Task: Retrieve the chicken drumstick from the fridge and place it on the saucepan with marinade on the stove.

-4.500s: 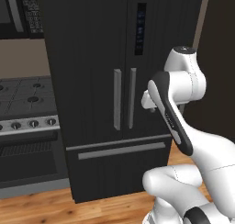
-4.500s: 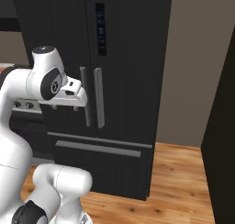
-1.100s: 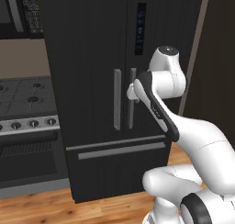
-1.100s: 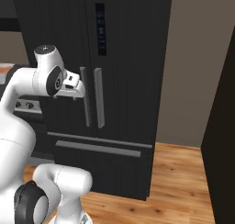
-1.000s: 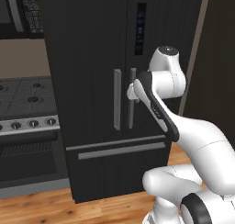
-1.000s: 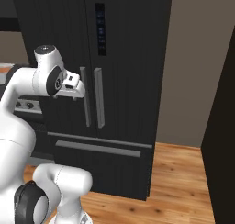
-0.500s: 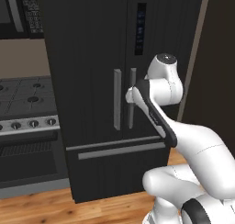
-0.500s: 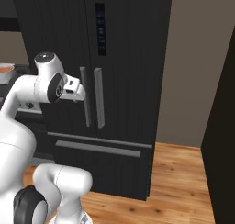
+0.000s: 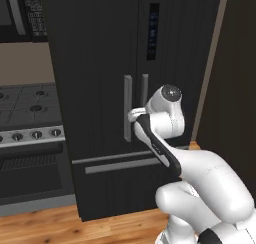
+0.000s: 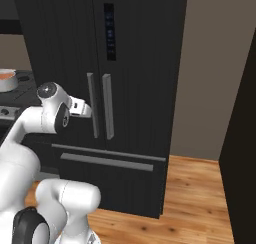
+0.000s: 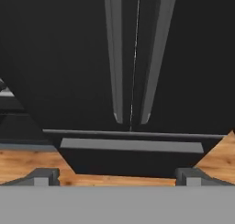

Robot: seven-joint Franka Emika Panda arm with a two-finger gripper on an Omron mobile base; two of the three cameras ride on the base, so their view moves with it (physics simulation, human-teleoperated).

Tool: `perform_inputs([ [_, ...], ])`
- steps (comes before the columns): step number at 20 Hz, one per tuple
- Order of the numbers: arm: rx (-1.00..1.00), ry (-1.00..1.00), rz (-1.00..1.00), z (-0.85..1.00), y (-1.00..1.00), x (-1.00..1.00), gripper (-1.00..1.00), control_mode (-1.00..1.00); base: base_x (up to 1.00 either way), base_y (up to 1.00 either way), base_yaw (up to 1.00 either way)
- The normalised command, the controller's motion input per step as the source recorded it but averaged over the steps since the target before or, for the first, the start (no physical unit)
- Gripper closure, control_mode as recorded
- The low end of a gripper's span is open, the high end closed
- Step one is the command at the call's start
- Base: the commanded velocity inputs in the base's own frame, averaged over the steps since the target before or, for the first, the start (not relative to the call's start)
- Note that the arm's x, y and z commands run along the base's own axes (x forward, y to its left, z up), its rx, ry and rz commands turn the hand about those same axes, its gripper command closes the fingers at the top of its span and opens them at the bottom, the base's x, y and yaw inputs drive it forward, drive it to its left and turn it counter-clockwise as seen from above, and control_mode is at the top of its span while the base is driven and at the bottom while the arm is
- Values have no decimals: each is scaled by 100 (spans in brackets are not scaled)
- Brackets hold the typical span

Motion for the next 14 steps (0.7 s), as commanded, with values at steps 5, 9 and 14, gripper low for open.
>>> perform_inputs([
  [5,4,-1,-3,0,0,55,-100,-100,0,0,0],
  [9,0,0,-3,0,0,45,-100,-100,0,0,0],
  [14,0,0,0,0,0,42,-100,-100,0,0,0],
])
